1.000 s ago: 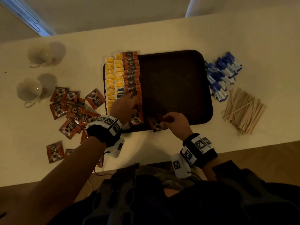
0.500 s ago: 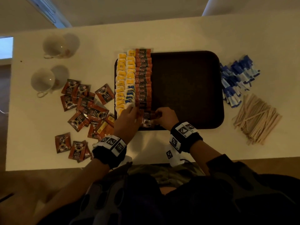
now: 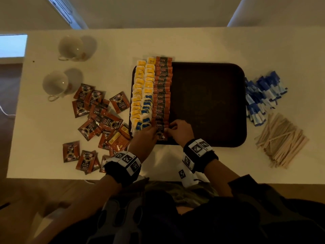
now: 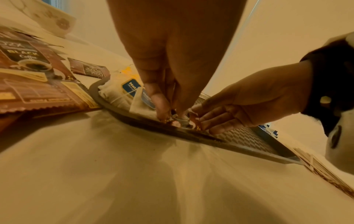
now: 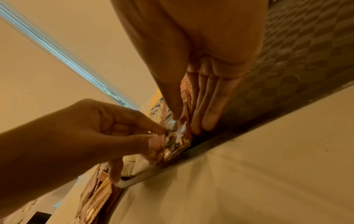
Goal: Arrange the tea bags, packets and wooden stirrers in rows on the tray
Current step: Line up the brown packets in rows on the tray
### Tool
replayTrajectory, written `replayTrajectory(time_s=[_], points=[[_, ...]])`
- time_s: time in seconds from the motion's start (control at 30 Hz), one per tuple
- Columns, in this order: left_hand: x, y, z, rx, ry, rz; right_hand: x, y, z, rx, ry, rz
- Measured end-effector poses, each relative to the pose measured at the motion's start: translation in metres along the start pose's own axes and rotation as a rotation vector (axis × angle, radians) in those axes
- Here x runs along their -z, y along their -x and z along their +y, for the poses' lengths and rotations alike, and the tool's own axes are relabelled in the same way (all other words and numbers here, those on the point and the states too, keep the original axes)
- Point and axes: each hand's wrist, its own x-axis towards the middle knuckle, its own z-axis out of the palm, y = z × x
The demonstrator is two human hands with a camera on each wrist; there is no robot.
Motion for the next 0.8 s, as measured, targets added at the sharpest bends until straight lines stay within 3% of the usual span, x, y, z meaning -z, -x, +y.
replayTrajectory(time_s=[0.1, 0.2, 0.33, 0.47, 0.53, 0.63, 0.8], points=[[0.001, 0.001, 0.002, 0.014, -0.009, -0.009, 0.0, 0.0, 0.003, -0.019, -0.02, 0.049], [0.005, 0.004, 0.006, 0.031, -0.044, -0.059, -0.002, -0.001, 0.005, -0.008, -0.045, 0.005], [0.018, 0.015, -0.002, 0.007, 0.012, 0.042, 0.0, -0.001, 0.006, -0.027, -0.07, 0.006], [0.03, 0.031, -0.055, 0.24, 0.181, 0.273, 0.009, 0.004, 0.011, -0.02, -0.108, -0.005], [0.036, 0.042, -0.085, 0.41, 0.237, 0.313, 0.014, 0.005, 0.018, -0.01, -0.074, 0.0], [0.044, 0.061, -0.117, 0.625, 0.227, 0.23, 0.019, 0.004, 0.024, -0.004, -0.052, 0.001], [0.026, 0.079, -0.149, 0.8, 0.063, 0.072, 0.024, 0.002, 0.021, 0.003, -0.087, 0.006]])
